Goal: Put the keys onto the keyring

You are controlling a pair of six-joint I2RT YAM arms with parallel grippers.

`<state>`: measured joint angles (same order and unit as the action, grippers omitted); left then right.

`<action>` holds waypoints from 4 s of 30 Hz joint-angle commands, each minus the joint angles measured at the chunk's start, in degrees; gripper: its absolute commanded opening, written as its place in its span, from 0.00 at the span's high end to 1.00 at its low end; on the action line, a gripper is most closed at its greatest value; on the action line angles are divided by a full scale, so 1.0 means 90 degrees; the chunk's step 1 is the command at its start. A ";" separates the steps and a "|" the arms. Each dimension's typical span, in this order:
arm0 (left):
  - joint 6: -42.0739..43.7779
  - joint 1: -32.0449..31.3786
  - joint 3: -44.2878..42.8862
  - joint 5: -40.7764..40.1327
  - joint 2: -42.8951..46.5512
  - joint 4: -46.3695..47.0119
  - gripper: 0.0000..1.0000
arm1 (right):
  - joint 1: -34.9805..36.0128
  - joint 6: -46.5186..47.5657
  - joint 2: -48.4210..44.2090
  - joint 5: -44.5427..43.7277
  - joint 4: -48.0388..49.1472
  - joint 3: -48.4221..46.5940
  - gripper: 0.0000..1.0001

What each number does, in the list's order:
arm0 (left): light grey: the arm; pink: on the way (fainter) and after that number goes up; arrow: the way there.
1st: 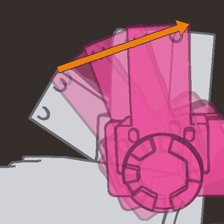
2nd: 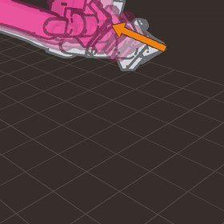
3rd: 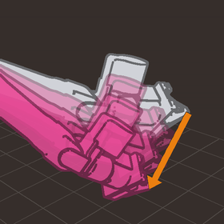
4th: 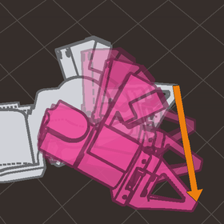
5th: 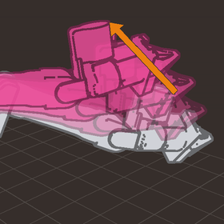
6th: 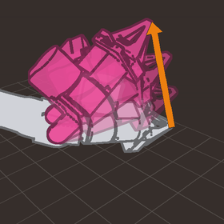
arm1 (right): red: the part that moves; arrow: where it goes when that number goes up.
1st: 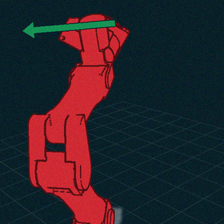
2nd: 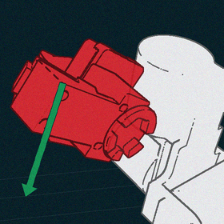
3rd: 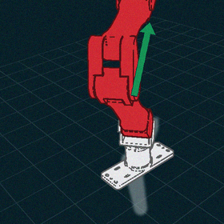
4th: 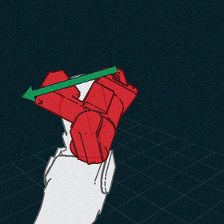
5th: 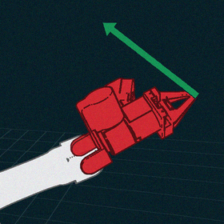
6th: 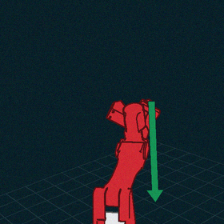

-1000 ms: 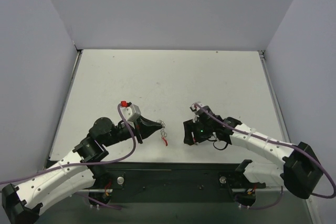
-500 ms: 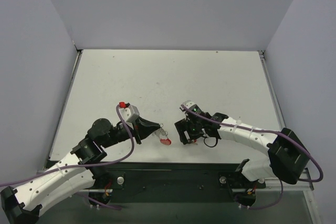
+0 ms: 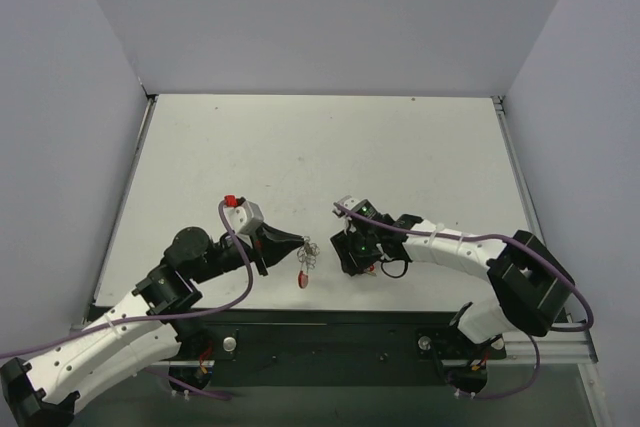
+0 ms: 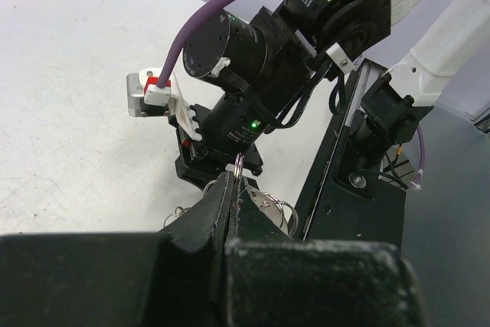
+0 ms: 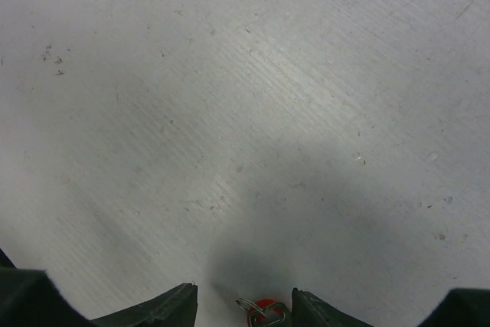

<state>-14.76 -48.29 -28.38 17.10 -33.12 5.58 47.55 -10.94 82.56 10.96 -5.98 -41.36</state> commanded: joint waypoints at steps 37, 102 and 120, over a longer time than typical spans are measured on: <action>-0.0108 0.0024 0.0028 -0.0094 0.0116 0.0375 1.00 | 0.0146 -0.0347 -0.0551 -0.0124 -0.0215 0.0416 0.59; 0.0507 -0.0073 -0.0381 0.2025 -0.0362 0.0766 1.00 | -0.0166 0.0406 -0.4037 0.2413 0.0684 0.0008 1.00; 0.0800 -0.0610 -0.0684 0.1763 -0.0763 0.1196 1.00 | -0.0645 -0.0230 -0.3295 0.4515 0.0684 -0.0853 1.00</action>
<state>-9.54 -52.23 -30.92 34.57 -39.81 11.79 41.60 -11.92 52.16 46.94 -1.63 -46.04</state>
